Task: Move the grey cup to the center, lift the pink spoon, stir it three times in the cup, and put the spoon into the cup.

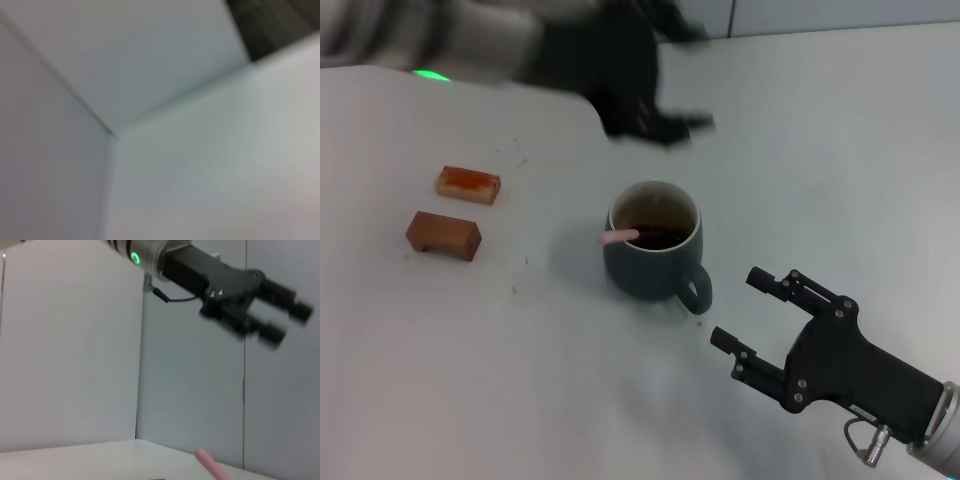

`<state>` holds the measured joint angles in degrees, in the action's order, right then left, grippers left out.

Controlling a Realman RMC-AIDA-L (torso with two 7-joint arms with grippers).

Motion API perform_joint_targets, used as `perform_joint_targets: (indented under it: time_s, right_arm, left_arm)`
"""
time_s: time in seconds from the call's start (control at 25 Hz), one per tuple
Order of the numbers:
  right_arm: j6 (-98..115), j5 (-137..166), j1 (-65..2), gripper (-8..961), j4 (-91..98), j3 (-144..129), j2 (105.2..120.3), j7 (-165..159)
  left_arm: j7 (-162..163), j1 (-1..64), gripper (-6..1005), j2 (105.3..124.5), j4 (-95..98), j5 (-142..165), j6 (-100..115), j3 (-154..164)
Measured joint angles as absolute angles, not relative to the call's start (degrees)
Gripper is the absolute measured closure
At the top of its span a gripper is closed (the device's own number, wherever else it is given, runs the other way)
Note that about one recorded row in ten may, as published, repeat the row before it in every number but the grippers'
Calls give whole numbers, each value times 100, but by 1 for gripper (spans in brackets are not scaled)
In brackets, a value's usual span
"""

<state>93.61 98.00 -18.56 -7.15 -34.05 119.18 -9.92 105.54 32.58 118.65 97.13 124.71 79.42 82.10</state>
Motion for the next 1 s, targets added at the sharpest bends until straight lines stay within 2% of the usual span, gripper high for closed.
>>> perform_joint_targets:
  time_s: [0.24, 0.64, 1.0]
  right_arm:
    - [9579, 9799, -1869, 246, -671, -3398, 11918, -993]
    - [9796, 9773, -1875, 246, -605, -3384, 11918, -986]
    - [9797, 9787, -1898, 246, -503, -3432, 11913, -1118]
  left_arm:
    - [9179, 2138, 191, 11836, 9030, 10114, 7363, 6769]
    - [6378, 1068, 190, 11850, 6852, 8277, 8104, 5864]
    - [3950, 928, 190, 11879, 4731, 7788, 8188, 6145]
